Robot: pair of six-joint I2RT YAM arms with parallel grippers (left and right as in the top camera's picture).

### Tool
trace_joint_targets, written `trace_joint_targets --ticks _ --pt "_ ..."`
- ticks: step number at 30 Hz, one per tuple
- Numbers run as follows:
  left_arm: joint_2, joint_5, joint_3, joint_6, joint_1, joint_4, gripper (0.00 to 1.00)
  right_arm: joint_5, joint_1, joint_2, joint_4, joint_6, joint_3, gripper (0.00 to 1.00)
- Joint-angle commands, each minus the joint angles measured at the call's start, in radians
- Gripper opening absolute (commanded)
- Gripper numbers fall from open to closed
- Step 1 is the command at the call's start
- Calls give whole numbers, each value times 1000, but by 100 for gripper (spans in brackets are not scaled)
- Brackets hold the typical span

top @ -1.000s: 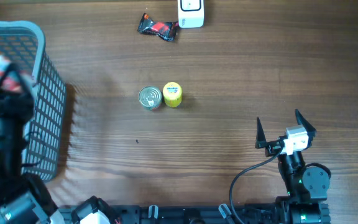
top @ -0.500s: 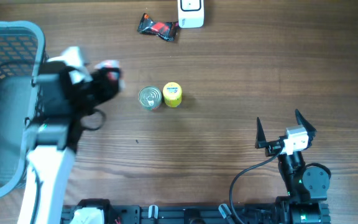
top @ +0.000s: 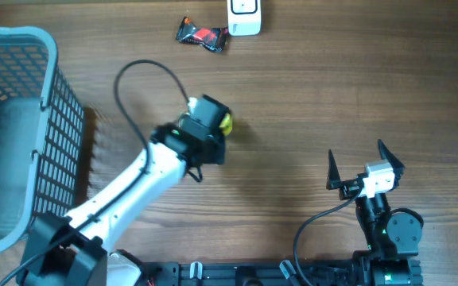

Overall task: Scan the item barcode
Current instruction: 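Carry the Kleenex pack out and lower it beside the yellow container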

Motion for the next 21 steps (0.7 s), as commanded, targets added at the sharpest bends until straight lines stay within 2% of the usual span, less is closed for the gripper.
trace_joint_targets --ticks 1,10,21 --pt "3 -126 8 26 -71 10 50 13 4 0 3 18 -1 100" --pt "34 -102 8 27 -89 222 49 13 4 0 3 18 -1 100" --pt "217 -22 8 38 -156 233 49 13 4 0 3 19 -1 100"
